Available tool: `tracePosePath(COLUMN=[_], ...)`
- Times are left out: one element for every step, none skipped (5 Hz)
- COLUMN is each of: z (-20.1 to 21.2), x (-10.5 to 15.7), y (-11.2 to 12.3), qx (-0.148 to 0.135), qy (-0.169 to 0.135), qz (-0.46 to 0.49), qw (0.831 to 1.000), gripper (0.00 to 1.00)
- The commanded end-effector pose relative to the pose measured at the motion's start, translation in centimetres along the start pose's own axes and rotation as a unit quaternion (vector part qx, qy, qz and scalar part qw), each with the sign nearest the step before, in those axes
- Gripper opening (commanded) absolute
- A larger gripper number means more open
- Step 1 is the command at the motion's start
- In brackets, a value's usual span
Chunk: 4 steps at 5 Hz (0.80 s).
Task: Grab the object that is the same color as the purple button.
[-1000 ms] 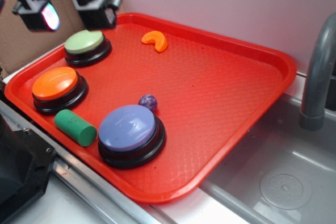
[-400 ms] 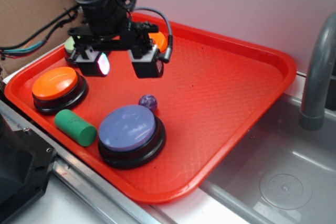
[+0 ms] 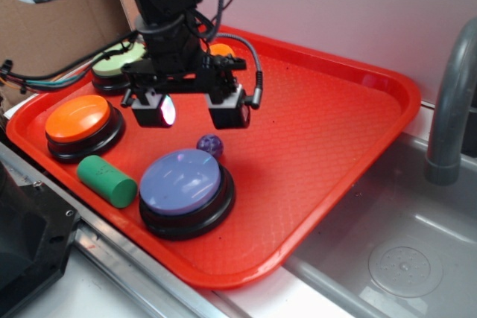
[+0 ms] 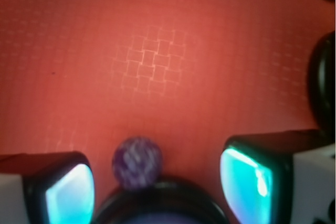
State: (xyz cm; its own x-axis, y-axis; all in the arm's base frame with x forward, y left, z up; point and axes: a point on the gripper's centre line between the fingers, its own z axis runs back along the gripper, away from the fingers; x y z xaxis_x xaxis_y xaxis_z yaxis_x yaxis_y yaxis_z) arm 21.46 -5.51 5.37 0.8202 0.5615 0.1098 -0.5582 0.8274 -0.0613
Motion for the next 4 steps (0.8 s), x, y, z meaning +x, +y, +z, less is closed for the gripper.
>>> tracePosePath(z=[-1.66,-2.19,-2.37,-2.35], x=[-0.12,-0.36,-0.23,-0.10], y=[-1.75,-1.69,-1.41,-1.27], qx=[-0.007,-0.005,-0.009,-0.013], qy=[0.008,0.012,0.017,0.016], qz=[-0.022,-0.030,-0.024,-0.018], qw=[1.000,0.999,1.000,1.000], gripper=[1.00,1.00,1.00,0.00])
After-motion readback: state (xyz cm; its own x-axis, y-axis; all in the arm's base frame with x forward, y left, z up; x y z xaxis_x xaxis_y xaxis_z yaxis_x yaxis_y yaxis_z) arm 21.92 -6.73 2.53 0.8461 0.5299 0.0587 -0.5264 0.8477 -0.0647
